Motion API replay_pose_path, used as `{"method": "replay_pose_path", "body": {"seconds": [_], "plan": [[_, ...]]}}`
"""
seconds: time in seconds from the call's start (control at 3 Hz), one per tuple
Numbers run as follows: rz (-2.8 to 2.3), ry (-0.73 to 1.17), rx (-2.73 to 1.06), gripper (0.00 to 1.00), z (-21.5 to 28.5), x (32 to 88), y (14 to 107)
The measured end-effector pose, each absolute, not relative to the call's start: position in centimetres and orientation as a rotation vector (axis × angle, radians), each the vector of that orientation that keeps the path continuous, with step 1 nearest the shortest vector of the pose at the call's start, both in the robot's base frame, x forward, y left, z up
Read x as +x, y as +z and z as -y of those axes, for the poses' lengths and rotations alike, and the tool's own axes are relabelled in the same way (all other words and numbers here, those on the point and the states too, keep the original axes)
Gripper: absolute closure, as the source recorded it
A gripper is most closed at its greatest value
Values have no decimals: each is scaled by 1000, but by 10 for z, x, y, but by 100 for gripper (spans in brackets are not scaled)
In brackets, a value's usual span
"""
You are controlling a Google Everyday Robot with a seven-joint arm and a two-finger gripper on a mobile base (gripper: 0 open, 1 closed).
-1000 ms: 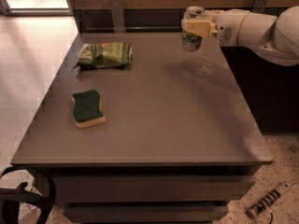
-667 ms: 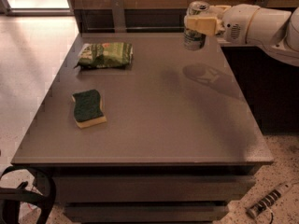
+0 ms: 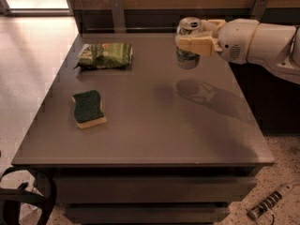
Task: Move 7up can near sponge
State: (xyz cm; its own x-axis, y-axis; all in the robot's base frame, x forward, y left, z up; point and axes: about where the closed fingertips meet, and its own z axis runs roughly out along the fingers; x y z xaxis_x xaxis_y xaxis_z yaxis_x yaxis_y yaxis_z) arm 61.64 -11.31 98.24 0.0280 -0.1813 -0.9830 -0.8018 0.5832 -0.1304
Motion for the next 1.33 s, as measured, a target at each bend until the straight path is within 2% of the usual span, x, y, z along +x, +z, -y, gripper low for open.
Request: {"method": "replay_pose_path", "body": {"seconds": [1.0, 1.33], "plan": [[-1356, 924, -1089, 100, 13, 554, 921], [-1350, 976, -1112, 100, -3, 547, 912]]}}
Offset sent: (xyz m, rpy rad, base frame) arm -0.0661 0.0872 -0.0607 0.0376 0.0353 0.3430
